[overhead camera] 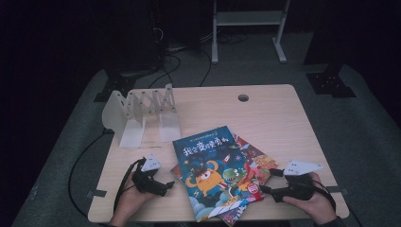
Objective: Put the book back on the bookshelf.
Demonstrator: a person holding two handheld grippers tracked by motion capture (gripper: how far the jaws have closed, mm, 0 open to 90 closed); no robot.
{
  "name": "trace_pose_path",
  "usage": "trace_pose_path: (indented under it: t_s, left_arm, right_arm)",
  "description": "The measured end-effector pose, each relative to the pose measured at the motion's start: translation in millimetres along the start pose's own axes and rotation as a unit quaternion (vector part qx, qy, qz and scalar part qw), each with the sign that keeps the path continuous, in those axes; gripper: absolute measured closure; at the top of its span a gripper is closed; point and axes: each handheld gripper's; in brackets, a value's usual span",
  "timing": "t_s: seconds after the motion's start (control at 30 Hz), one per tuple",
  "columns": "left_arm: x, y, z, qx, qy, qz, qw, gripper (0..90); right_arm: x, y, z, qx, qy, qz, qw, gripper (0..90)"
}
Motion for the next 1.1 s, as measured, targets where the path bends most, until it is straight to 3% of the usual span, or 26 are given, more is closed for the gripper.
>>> trace_pose_path:
  t_s: [0.53, 0.77, 1.0, 1.1]
  left_arm:
    - [0.0, 0.0, 0.0, 0.0, 0.0, 0.0, 1.0, 0.0]
    - [0.0, 0.0, 0.0, 0.0, 0.0, 0.0, 1.0, 0.0]
    - [-0.2, 0.5, -0.6, -0.003, 0.0, 0.004, 1.0, 0.0]
    - [2.2, 1.1, -3.1, -0.011, -0.011, 0.003, 0.9999, 1.4]
  right_arm:
    - [-18.8, -10.4, -5.5, -0.013, -0.02, -0.009, 0.9997, 24.2]
    - [-17.5, -7.8, -3.1, -0.014, -0.026, -0.009, 0.9995, 19.6]
    - [-13.5, 0.8, -2.3, -0.032, -0.021, -0.007, 0.9993, 20.8]
    - [-11.1, 6.1, -1.6, -0.038, -0.021, -0.005, 0.999, 20.8]
Point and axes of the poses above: each handheld gripper's, and its own axes: z roughly forward along the jaws, x roughly out of its top, y roughly to its right, and after that the axes turned 9 degrees about z, right-handed
